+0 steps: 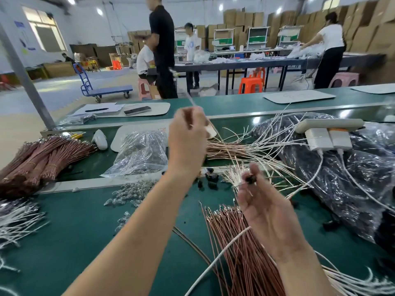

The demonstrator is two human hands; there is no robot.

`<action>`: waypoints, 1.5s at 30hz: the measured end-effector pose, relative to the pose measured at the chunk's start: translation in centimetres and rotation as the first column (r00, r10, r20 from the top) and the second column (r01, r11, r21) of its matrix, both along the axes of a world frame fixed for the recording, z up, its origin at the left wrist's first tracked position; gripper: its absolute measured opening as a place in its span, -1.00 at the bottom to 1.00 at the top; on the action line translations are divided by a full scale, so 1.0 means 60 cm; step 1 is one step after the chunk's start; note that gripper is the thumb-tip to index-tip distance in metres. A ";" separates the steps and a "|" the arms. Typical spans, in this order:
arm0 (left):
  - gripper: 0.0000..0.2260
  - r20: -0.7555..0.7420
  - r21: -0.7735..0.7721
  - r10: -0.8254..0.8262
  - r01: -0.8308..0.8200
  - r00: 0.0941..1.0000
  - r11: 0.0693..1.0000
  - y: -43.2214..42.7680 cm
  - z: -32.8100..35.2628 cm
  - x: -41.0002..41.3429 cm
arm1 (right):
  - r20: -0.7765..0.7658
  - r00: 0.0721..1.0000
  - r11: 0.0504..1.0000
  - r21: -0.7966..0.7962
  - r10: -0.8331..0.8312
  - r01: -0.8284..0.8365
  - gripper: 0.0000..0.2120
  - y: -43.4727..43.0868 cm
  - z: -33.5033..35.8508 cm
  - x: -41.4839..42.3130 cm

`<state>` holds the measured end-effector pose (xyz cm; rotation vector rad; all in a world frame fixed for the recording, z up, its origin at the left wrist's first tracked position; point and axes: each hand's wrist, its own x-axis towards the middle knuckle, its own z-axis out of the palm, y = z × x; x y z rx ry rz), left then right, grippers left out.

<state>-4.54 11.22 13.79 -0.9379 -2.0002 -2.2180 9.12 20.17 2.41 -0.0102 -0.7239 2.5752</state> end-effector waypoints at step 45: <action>-0.73 0.401 0.015 0.214 -0.240 0.891 0.971 -0.204 -0.242 -0.034 | 0.327 0.929 0.984 0.105 -0.172 0.146 -0.74 -0.060 -0.015 -0.058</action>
